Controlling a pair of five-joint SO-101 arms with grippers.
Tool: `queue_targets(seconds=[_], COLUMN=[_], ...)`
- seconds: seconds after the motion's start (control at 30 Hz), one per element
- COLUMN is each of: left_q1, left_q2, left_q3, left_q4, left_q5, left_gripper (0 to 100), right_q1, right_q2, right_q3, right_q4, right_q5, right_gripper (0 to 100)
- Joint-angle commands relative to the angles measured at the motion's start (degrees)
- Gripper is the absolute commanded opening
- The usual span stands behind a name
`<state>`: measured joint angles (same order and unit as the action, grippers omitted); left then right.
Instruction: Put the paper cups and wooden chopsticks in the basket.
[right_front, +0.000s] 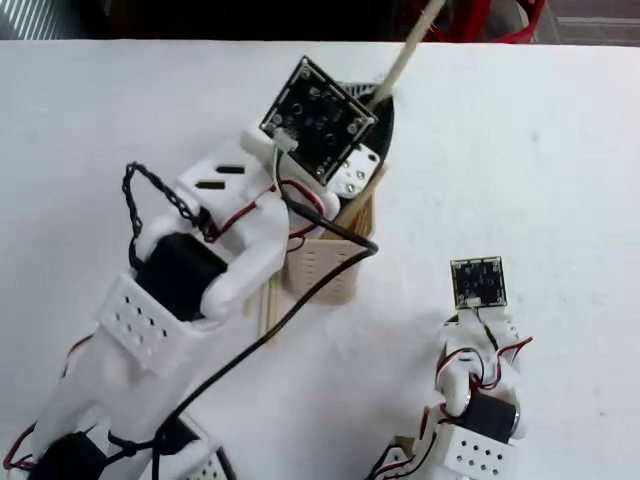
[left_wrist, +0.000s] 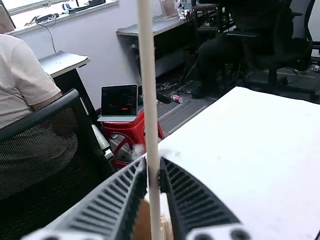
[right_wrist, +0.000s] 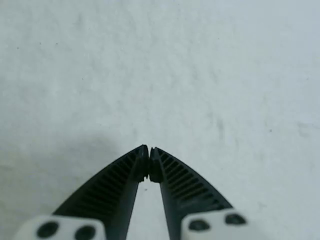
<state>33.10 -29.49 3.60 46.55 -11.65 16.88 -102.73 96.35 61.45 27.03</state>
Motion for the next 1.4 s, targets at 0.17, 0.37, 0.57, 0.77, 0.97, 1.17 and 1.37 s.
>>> queue_targets(seconds=[0.17, 0.37, 0.57, 0.77, 0.97, 1.17, 1.37], left_q1=[0.40, -4.35, -17.89, -34.95, -37.76, -34.15, -34.24], left_q2=[-2.42, -2.51, -3.74, -4.35, -4.18, -4.26, -4.35], left_q3=[0.00, 0.26, 0.35, 1.67, 26.11, 53.01, 61.19], left_q4=[-0.70, -0.35, 6.15, 13.10, 2.81, -28.22, -39.82], left_q5=[-0.26, -0.26, 0.18, 0.26, 0.18, 0.18, -0.18], left_gripper=[8, 8, 8, 8, 8, 8, 8], right_q1=[0.40, 0.40, 0.40, 0.40, 0.40, 0.40, 0.40], right_q2=[-0.31, -0.31, -0.31, -0.31, -0.22, -0.22, -0.22], right_q3=[0.53, 0.53, 0.53, 0.53, 0.53, 0.53, 0.53], right_q4=[0.22, 0.22, 0.22, 0.22, 0.22, 0.22, 0.22], right_q5=[0.09, 0.09, 0.09, 0.09, 0.09, 0.09, 0.09], right_gripper=[1.8, 1.8, 1.8, 1.8, 1.8, 1.8, 1.8])
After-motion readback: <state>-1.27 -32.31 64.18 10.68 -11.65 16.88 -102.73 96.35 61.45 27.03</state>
